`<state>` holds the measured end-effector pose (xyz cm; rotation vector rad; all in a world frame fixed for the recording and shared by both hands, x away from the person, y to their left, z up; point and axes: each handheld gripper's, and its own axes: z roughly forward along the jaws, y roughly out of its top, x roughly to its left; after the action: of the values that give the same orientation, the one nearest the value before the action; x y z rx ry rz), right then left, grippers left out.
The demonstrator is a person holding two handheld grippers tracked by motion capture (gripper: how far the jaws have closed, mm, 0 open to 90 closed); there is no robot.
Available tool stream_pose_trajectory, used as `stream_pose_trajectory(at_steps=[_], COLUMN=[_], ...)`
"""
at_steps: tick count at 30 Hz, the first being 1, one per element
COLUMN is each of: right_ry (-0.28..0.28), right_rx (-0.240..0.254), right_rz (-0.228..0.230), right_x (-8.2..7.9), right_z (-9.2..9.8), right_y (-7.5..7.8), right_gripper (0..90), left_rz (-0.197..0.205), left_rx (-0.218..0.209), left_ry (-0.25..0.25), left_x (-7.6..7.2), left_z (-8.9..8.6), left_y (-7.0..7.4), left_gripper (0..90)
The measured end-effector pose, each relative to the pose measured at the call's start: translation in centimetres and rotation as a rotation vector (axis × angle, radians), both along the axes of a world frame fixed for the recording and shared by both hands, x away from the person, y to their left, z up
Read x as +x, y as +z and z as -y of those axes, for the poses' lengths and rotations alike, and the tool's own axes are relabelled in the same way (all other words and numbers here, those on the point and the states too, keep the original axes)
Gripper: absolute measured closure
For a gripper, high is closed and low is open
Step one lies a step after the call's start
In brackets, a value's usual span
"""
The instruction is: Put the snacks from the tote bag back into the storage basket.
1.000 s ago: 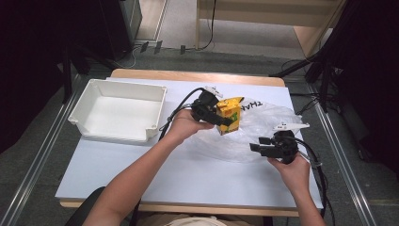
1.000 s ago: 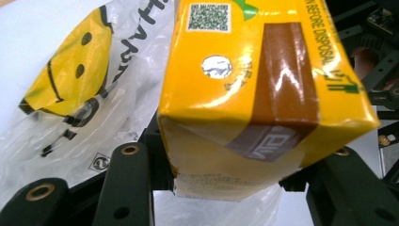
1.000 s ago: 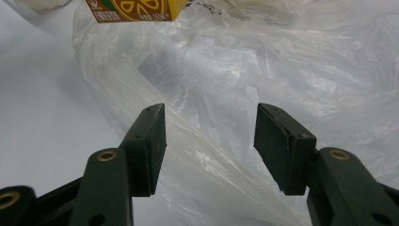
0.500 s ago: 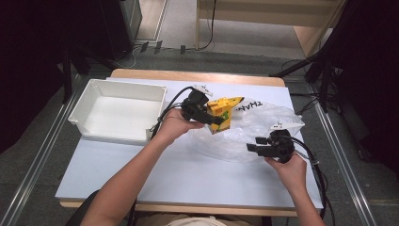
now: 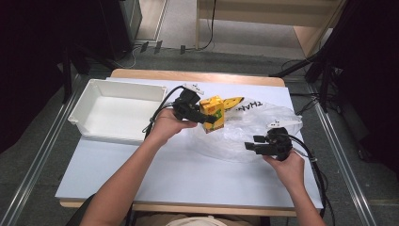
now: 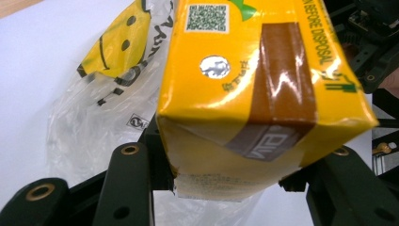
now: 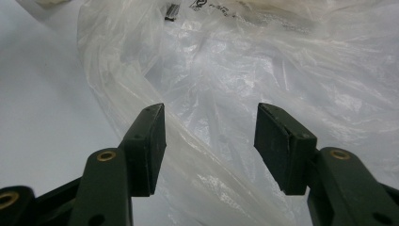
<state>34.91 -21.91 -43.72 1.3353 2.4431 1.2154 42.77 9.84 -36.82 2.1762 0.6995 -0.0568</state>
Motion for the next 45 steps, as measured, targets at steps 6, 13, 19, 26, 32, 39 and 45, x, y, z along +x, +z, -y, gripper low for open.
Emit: stream_pose_trajectory(at_steps=[6, 13, 19, 26, 32, 39, 45], right_ry=[0.005, 0.018, 0.019, 0.016, 0.016, 0.016, 0.019], right_rx=[-0.003, -0.012, -0.006, -0.007, -0.009, -0.01, -0.014], right_rz=[-0.001, 0.001, -0.006, -0.009, -0.004, -0.006, 0.004], right_x=[0.2, 0.3, 0.4, 0.4, 0.4, 0.4, 0.3], right_z=[-0.1, -0.2, -0.3, -0.3, -0.3, -0.3, -0.3], right_y=[0.0, -0.1, -0.1, -0.1, -0.1, -0.1, 0.0], right_gripper=[44.8, 44.4, 44.1, 44.0, 44.0, 44.0, 44.2], left_rz=[0.002, -0.003, -0.002, 0.0, 0.003, -0.009, 0.0], left_rx=[0.003, 0.008, 0.008, 0.007, 0.013, 0.015, 0.013], left_ry=[0.026, 0.033, 0.055, 0.064, 0.065, 0.067, 0.075], left_x=[0.0, 0.3, 0.5, 0.8, 0.8, 0.9, 0.9], left_z=[-0.7, -1.5, -2.3, -3.3, -3.6, -4.2, -4.9], left_y=[-0.1, -0.1, 0.2, 0.8, 0.9, 1.0, 1.3], left_gripper=[51.4, 51.4, 51.4, 51.4, 51.4, 51.4, 51.4])
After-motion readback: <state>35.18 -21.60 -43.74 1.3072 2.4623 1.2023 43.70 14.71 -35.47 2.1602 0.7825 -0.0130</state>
